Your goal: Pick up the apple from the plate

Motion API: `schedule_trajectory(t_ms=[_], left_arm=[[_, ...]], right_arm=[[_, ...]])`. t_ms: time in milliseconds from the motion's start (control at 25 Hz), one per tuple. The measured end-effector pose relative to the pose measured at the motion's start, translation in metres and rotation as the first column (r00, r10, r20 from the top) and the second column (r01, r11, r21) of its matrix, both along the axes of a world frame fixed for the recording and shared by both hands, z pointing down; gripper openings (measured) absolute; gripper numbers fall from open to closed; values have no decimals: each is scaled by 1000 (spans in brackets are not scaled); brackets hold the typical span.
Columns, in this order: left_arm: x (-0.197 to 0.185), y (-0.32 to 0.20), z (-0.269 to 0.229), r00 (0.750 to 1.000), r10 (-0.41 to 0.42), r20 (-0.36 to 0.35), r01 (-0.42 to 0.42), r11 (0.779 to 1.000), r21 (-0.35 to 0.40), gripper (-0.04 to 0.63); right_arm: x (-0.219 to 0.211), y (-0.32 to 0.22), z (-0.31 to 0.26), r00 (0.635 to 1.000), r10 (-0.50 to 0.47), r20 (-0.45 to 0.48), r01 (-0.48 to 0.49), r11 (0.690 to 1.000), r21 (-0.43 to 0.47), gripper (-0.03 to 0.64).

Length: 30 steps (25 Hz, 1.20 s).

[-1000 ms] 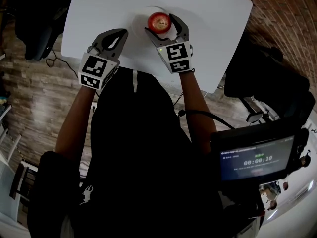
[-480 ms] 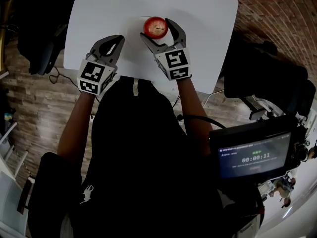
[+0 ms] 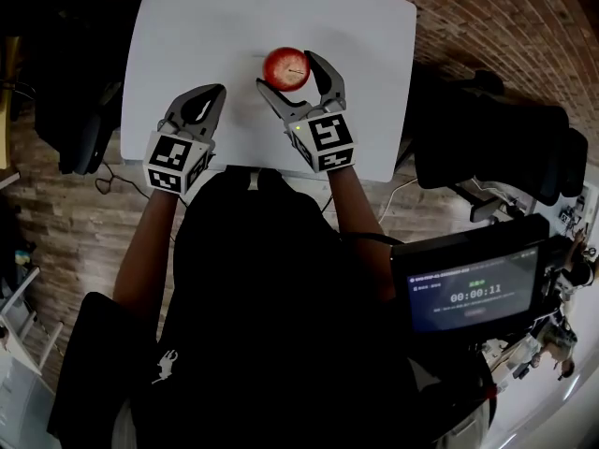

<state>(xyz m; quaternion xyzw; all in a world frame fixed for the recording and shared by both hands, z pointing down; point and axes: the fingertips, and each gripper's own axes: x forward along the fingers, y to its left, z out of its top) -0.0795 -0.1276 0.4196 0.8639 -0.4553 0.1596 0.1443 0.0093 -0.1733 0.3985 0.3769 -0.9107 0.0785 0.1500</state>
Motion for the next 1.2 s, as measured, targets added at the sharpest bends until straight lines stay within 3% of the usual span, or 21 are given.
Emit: schedule_trajectory(t_ms=[1200], left_arm=[[3,-19,-20,1000,13,-7,-12,996,85,6]], right_arm=[[22,2,-42,998,43,45,-47,994,103,396]])
